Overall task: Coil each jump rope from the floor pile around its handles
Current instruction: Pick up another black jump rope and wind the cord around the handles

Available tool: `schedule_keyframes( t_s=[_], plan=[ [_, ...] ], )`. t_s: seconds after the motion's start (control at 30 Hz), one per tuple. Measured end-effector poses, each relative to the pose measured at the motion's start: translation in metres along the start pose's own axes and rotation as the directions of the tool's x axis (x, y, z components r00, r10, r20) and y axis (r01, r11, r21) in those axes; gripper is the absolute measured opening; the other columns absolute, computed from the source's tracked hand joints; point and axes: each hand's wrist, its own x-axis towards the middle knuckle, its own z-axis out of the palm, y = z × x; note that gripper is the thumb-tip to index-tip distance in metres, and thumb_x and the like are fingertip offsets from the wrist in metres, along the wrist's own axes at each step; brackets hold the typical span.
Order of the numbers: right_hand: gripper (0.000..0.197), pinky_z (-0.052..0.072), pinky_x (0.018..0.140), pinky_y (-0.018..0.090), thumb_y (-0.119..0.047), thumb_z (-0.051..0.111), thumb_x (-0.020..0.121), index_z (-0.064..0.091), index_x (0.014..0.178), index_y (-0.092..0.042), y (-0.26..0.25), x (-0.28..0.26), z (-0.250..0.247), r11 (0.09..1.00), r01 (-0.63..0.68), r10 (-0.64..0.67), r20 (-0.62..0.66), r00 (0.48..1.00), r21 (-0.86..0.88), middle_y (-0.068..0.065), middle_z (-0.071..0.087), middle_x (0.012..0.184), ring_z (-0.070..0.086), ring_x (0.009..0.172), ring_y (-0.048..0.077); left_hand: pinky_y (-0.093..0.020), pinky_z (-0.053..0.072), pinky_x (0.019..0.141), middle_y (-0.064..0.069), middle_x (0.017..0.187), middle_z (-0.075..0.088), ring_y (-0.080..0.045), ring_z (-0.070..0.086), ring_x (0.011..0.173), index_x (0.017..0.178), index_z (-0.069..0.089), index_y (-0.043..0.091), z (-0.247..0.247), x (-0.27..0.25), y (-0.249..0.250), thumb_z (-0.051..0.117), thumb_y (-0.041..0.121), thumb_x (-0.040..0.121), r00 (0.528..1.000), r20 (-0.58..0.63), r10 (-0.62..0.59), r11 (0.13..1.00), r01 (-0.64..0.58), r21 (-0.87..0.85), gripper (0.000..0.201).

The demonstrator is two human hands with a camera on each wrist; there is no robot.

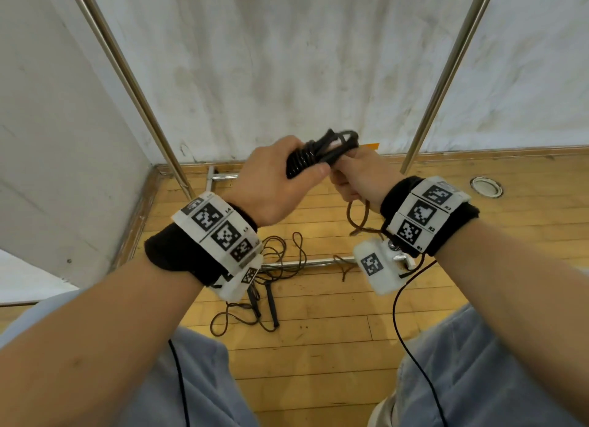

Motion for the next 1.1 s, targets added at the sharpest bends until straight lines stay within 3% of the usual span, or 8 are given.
schedule_keyframes(
  t_s=[0.17, 0.27, 0.37, 0.57, 0.67, 0.77, 0.97, 1.1],
  plan=[
    [0.017, 0.032, 0.05, 0.015, -0.026, 0.044, 0.098, 0.06, 0.097, -0.021, 0.009, -0.002, 0.027, 0.869, 0.237, -0.309, -0.102, 0.946, -0.434, -0.015, 0.05, 0.062, 0.043, 0.051, 0.0, -0.027, 0.041, 0.048, 0.0, 0.066, 0.062, -0.014, 0.056, 0.048, 0.095, 0.043, 0.017, -0.007, 0.011, -0.005, 0.056, 0.036, 0.093, 0.972, -0.053, -0.228, 0.937, 0.204, -0.282, 0.024],
    [0.019, 0.033, 0.054, 0.018, -0.024, 0.047, 0.097, 0.063, 0.104, -0.017, 0.012, -0.004, 0.034, 0.773, 0.237, -0.322, -0.042, 0.946, -0.589, -0.014, 0.053, 0.07, 0.048, 0.06, 0.001, -0.023, 0.041, 0.044, 0.004, 0.057, 0.059, -0.011, 0.053, 0.043, 0.095, 0.042, 0.016, -0.007, 0.012, -0.008, 0.056, 0.035, 0.093, 0.97, -0.064, -0.234, 0.944, 0.21, -0.255, 0.024],
    [0.021, 0.045, 0.072, 0.03, -0.024, 0.046, 0.096, 0.065, 0.103, -0.016, 0.01, -0.005, 0.035, 0.695, 0.159, -0.244, -0.021, 0.97, -0.701, -0.002, 0.065, 0.091, 0.058, 0.084, 0.017, -0.024, 0.042, 0.049, 0.004, 0.063, 0.06, -0.009, 0.055, 0.047, 0.099, 0.043, 0.016, -0.004, 0.01, -0.006, 0.055, 0.035, 0.093, 0.978, -0.065, -0.196, 0.964, 0.18, -0.195, 0.024],
    [0.025, 0.041, 0.09, 0.036, -0.018, 0.04, 0.099, 0.055, 0.08, -0.019, 0.008, -0.011, 0.043, 0.993, 0.024, -0.017, 0.056, 0.998, -0.12, -0.002, 0.059, 0.072, 0.061, 0.087, 0.026, -0.026, 0.044, 0.052, 0.001, 0.078, 0.065, -0.011, 0.055, 0.053, 0.103, 0.052, 0.019, -0.01, 0.014, -0.001, 0.055, 0.032, 0.093, 0.982, -0.084, -0.172, 0.959, 0.147, -0.244, 0.016],
    [0.023, 0.045, 0.068, 0.033, -0.014, 0.037, 0.1, 0.051, 0.081, -0.014, 0.008, -0.009, 0.042, 0.993, 0.0, -0.002, 0.016, 1.0, 0.115, -0.004, 0.041, 0.059, 0.046, 0.056, 0.015, -0.02, 0.043, 0.046, 0.002, 0.073, 0.062, -0.006, 0.054, 0.048, 0.098, 0.056, 0.022, -0.017, 0.017, -0.004, 0.056, 0.028, 0.092, 0.976, -0.108, -0.187, 0.936, 0.144, -0.32, 0.008],
    [0.021, 0.032, 0.047, 0.024, -0.018, 0.037, 0.1, 0.049, 0.084, -0.016, 0.01, -0.009, 0.041, 0.998, 0.054, -0.053, -0.038, 0.998, 0.022, -0.009, 0.036, 0.055, 0.033, 0.046, 0.009, -0.021, 0.045, 0.047, 0.001, 0.072, 0.062, -0.005, 0.055, 0.048, 0.102, 0.058, 0.02, -0.021, 0.019, -0.009, 0.057, 0.026, 0.093, 0.975, -0.128, -0.183, 0.936, 0.133, -0.325, 0.012],
    [0.03, 0.03, 0.05, 0.015, -0.03, 0.043, 0.098, 0.051, 0.071, -0.02, 0.008, -0.012, 0.039, 0.831, 0.208, -0.251, -0.014, 0.968, -0.516, -0.01, 0.041, 0.058, 0.038, 0.051, 0.007, -0.033, 0.051, 0.067, 0.01, 0.08, 0.061, -0.012, 0.059, 0.067, 0.111, 0.056, 0.023, -0.026, 0.021, -0.025, 0.054, 0.034, 0.091, 0.976, -0.169, -0.135, 0.987, 0.117, -0.11, 0.023],
    [0.032, 0.031, 0.05, 0.019, -0.031, 0.04, 0.099, 0.053, 0.072, -0.02, 0.005, -0.011, 0.032, 0.779, 0.149, -0.191, -0.004, 0.982, -0.609, -0.008, 0.045, 0.059, 0.041, 0.052, 0.008, -0.027, 0.043, 0.059, 0.016, 0.08, 0.054, -0.005, 0.056, 0.071, 0.117, 0.05, 0.026, -0.024, 0.022, -0.041, 0.053, 0.043, 0.092, 0.982, -0.122, -0.141, 0.976, 0.159, 0.151, 0.031]
  ],
)
